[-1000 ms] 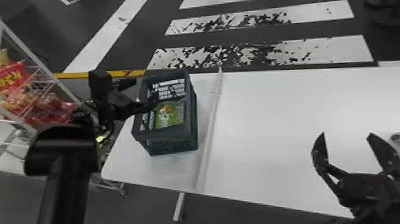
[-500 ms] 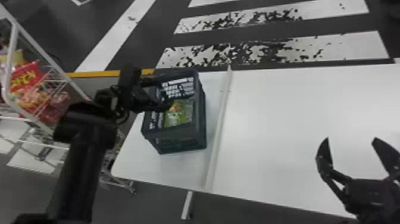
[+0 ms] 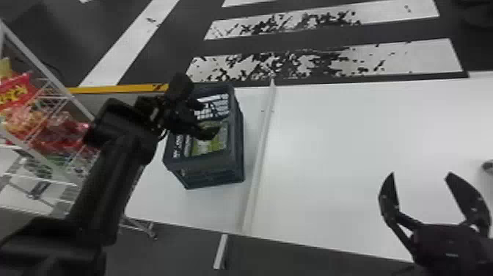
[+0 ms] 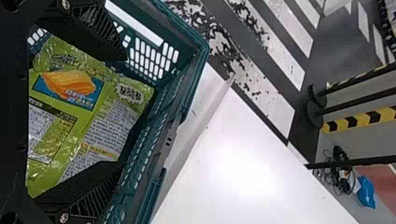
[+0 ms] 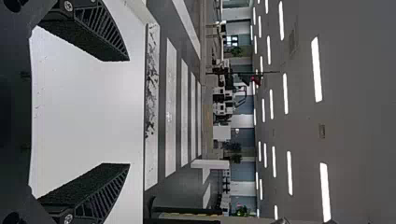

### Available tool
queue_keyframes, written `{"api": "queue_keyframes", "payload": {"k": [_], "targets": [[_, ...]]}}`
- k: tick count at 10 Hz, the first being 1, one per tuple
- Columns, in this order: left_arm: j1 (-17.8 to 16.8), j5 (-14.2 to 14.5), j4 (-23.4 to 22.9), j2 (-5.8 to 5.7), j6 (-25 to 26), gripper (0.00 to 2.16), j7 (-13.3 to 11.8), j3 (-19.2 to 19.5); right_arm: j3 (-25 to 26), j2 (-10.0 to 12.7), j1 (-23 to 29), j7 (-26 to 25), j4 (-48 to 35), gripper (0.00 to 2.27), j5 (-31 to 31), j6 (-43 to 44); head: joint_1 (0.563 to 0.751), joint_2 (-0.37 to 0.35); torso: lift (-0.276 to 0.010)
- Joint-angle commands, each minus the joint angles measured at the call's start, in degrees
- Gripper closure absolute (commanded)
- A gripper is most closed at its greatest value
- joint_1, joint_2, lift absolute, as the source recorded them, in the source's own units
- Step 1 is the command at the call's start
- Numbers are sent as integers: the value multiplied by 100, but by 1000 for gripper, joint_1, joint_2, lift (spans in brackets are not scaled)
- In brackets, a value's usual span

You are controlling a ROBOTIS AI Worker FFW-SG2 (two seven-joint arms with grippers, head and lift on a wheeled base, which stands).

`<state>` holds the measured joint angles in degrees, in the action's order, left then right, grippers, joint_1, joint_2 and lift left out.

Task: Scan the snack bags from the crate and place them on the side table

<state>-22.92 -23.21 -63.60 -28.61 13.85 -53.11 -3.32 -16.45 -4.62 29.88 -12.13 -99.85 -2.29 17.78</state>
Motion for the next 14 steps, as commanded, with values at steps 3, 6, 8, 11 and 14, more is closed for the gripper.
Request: {"api": "queue_keyframes", "payload": {"k": [3,6,8,11,14], "targets": [[-195,-527,674,22,-228,73,143,-274,-7,-39,-44,8,62,76,53,18,695,309,-50],[-354,-781,1184,136,-316,66,354,-599,-16,-92,-87,17,115,76,114,18,695,316,-50],[-371,-861,1254,206,-422,66,231,-661,-7,-127,-96,17,124,76,149,18,695,310,-50],[-371,-1001,1430,259,-422,56,460,-714,-16,-135,-131,26,177,76,211,54,695,299,-50],[-354,-1019,1746,286,-492,53,609,-758,-16,-135,-158,44,221,76,211,54,695,309,-50]]}}
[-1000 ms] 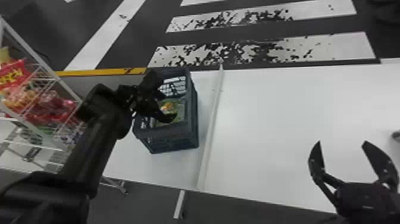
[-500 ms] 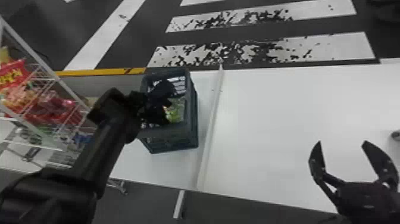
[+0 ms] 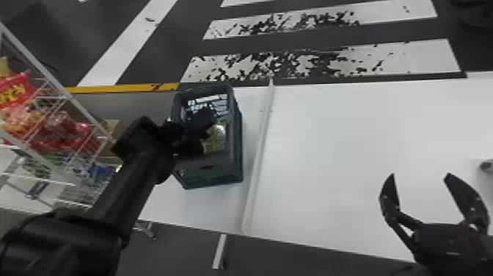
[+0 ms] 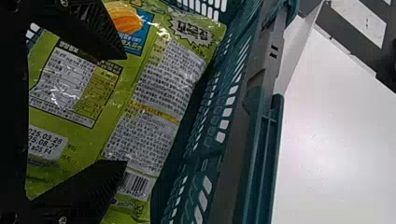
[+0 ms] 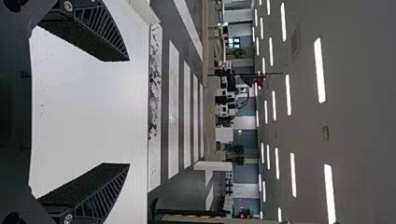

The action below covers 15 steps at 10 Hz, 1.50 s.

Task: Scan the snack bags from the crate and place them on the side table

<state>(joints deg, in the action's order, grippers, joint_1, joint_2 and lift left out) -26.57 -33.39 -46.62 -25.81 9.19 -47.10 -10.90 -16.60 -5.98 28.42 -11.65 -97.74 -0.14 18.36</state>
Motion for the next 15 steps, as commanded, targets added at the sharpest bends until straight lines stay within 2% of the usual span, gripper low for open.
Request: {"api": "queue_keyframes", "payload": {"k": [1,3,4,6,7,8,10,13,14,15], "targets": [[20,0,92,5,-26,53,34,0,-10,0,-21,5,18,76,-3,-4,695,312,-50],[12,8,171,67,62,205,-37,0,-10,0,-21,31,62,76,6,14,695,318,-50],[-6,-36,171,93,185,346,-195,0,-10,0,-21,40,80,80,32,31,695,319,-50],[-41,-44,153,84,185,839,-458,0,-10,0,-30,49,115,80,41,31,695,316,-50],[-24,123,153,84,202,1980,-116,26,-10,0,-56,49,124,80,41,14,695,314,-50],[47,210,101,67,185,2064,51,52,-10,0,-91,49,141,80,50,14,695,314,-50],[117,395,-119,32,27,2128,43,465,-10,0,-100,49,185,83,50,14,695,317,-50],[293,659,-541,-30,-44,2128,-177,843,-1,9,-109,49,194,83,58,14,695,312,-50],[319,685,-602,-39,-96,2128,-318,1010,-1,9,-109,49,194,83,58,14,695,312,-50],[346,887,-681,-118,-96,2128,-467,1054,-1,9,-100,49,194,83,58,14,695,312,-50]]}}
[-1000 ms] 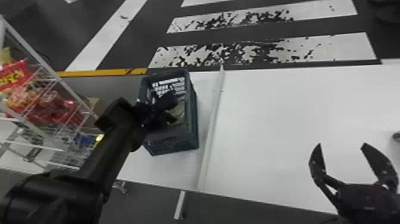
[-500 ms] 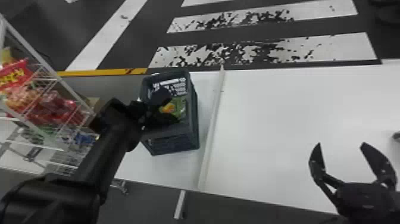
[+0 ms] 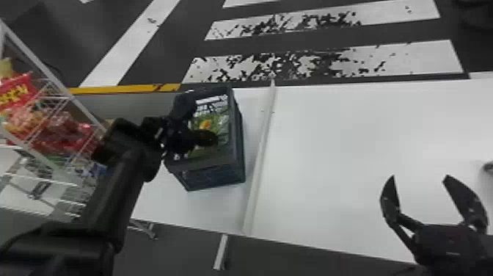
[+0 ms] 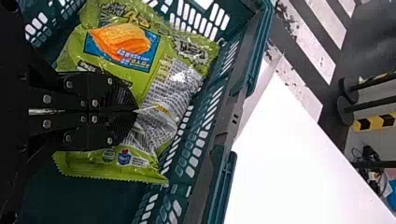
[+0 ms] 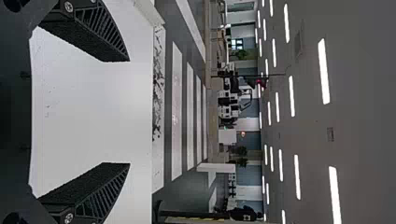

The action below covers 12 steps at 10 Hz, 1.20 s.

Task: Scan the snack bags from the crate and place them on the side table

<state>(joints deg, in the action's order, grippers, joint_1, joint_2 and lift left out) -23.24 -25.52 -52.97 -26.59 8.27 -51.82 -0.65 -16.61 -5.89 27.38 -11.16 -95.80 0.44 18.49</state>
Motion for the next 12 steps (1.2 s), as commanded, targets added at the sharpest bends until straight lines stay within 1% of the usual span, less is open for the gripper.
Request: {"api": "queue_keyframes", "payload": {"k": [1,2,3,4,5,6,7,8,9,11,12], "targets": [[65,275,-135,-66,-4,2128,-233,267,-9,0,4,0,-9,87,0,-18,695,315,-50],[135,565,-231,-171,-4,2128,-356,320,-18,9,4,0,-18,87,0,-35,695,317,-50],[197,750,-302,-224,-4,2128,-452,408,-26,9,-5,0,-18,87,0,-35,695,322,-50],[276,838,-390,-233,-4,2128,-531,505,-26,18,-5,0,-18,87,0,-53,695,325,-50],[355,1040,-469,-250,-4,2128,-654,636,-35,18,-5,0,-35,87,0,-70,695,329,-50],[469,1128,-636,-250,-4,2128,-725,786,-35,27,-5,0,-53,87,-9,-123,695,333,-50],[557,1339,-776,-259,-4,2128,-777,891,-61,27,-5,-9,-70,87,-35,-158,695,334,-50],[680,1567,-1005,-259,31,2128,-865,1041,-88,27,-13,-9,-79,90,-62,-193,695,335,-50],[768,1752,-1233,-250,119,2128,-909,1102,-97,36,-31,-9,-88,90,-79,-228,695,336,-50],[979,2051,-1805,-250,506,2128,-980,1252,-114,36,-31,-18,-105,90,-97,-228,695,336,-50],[1120,2156,-2200,-224,734,2128,-980,1357,-114,36,-31,-26,-105,90,-105,-246,695,333,-50]]}}
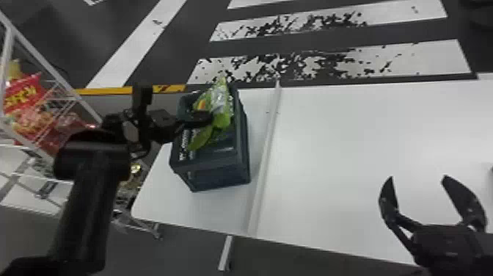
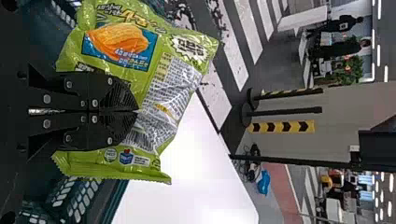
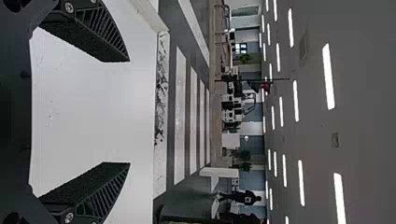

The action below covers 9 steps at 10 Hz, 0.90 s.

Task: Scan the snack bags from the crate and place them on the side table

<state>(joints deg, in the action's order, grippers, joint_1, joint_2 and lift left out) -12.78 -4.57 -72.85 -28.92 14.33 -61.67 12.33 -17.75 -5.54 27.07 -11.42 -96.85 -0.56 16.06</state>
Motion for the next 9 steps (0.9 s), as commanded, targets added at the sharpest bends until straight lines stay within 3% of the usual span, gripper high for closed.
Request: {"api": "queue_keyframes", "payload": {"k": [1,3,6,9], "targets": [[241,149,-687,53,444,2128,-11,199,8,0,0,-9,0,90,-6,-3,695,328,-50],[408,299,-1574,159,1130,2132,-64,322,-1,0,0,-18,0,90,-15,-3,695,320,-50],[689,351,-2682,572,1762,2132,-47,384,8,0,18,-53,-9,93,-32,-3,695,286,-50],[839,202,-3376,1029,2096,2132,59,-214,-1,17,27,-71,-9,93,-32,32,695,228,-50]]}}
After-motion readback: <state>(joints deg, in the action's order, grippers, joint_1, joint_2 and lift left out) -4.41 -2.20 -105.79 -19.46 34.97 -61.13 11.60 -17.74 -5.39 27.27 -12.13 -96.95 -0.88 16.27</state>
